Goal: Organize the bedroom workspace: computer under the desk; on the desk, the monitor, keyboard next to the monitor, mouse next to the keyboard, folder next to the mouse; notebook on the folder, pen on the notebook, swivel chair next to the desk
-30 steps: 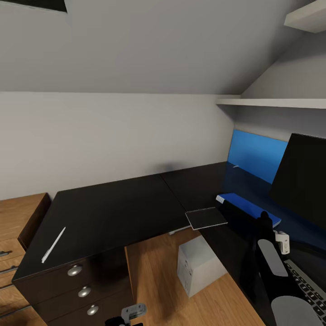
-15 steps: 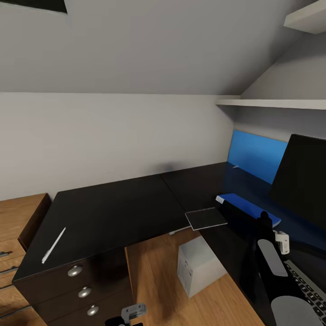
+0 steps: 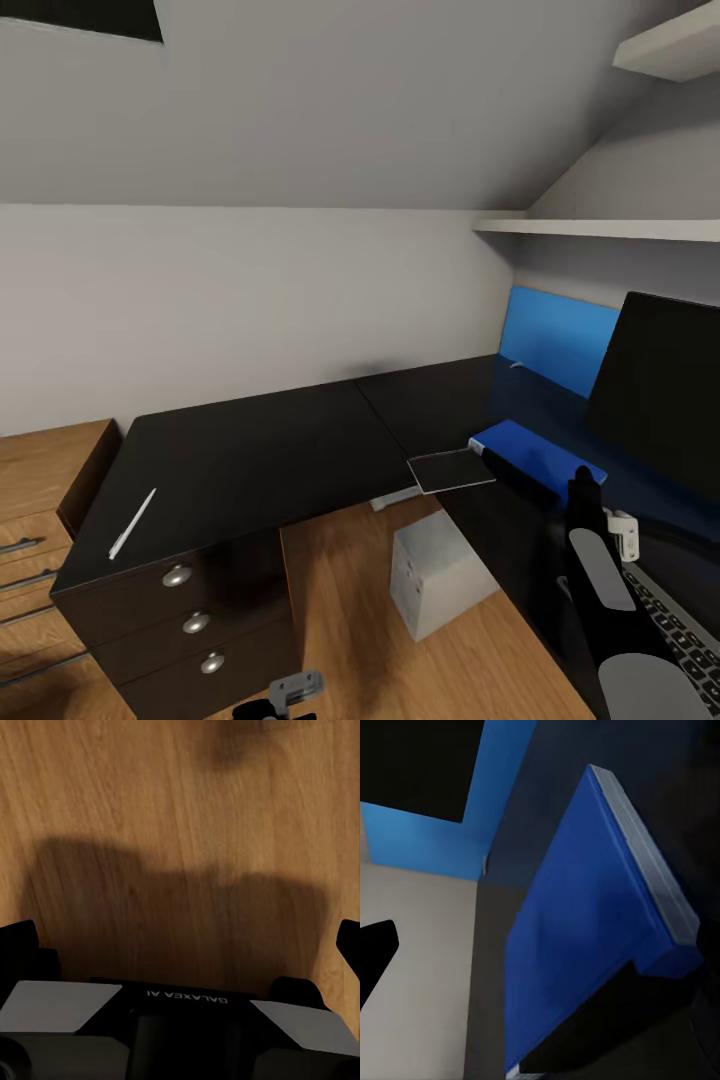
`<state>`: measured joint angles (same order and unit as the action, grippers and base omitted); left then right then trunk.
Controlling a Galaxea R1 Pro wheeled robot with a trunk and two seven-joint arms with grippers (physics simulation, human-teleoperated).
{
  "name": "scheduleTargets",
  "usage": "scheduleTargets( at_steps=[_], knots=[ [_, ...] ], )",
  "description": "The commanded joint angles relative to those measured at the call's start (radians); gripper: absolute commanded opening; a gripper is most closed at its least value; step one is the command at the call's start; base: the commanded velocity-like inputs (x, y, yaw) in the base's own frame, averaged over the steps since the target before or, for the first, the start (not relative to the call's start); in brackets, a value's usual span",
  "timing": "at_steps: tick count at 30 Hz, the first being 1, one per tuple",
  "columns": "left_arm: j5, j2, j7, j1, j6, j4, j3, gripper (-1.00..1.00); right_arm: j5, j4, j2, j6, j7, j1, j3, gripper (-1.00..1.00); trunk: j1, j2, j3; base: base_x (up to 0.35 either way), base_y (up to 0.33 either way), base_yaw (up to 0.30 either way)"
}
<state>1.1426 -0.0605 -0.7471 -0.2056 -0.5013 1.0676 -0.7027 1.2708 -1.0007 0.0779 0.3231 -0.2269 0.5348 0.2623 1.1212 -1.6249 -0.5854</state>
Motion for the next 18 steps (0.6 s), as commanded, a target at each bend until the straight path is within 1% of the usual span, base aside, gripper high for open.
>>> scheduleTargets(
  at_steps=[1, 7, 14, 15, 16, 18],
  knots=[
    [0.006, -0.001, -0.008, -0.001, 0.0, 0.002, -0.003, 1.0, 0.009, -0.001, 0.0, 0.005, -0.002, 0.001, -0.002, 1.0, 0.0, -0.001, -0.001, -0.007, 0.0, 0.0],
    [0.006, -0.001, -0.008, -0.001, 0.0, 0.001, -0.003, 1.0, 0.009, -0.023, 0.0, 0.005, 0.008, -0.001, -0.002, 1.0, 0.0, -0.001, -0.001, -0.002, 0.0, 0.0],
    [0.006, -0.001, -0.008, -0.001, 0.0, 0.001, -0.003, 1.0, 0.007, -0.075, -0.005, 0.004, 0.077, -0.006, -0.008, 1.0, 0.0, -0.001, -0.001, 0.0, 0.0, 0.0],
    [0.006, -0.001, -0.008, -0.001, 0.0, 0.001, -0.003, 1.0, 0.005, -0.078, -0.007, 0.003, 0.093, -0.006, -0.015, 1.0, 0.0, -0.001, -0.001, 0.0, 0.0, 0.0],
    [0.006, -0.001, -0.008, -0.001, 0.0, 0.001, -0.003, 1.0, -0.002, -0.079, -0.008, 0.002, 0.11, -0.007, -0.03, 1.0, 0.0, -0.001, -0.001, 0.0, 0.0, 0.0],
    [0.005, -0.001, -0.008, -0.001, 0.0, 0.001, -0.003, 1.0, -0.029, -0.081, -0.012, 0.001, 0.142, -0.007, -0.076, 1.0, 0.0, -0.001, -0.001, 0.0, 0.0, 0.0]
  ],
)
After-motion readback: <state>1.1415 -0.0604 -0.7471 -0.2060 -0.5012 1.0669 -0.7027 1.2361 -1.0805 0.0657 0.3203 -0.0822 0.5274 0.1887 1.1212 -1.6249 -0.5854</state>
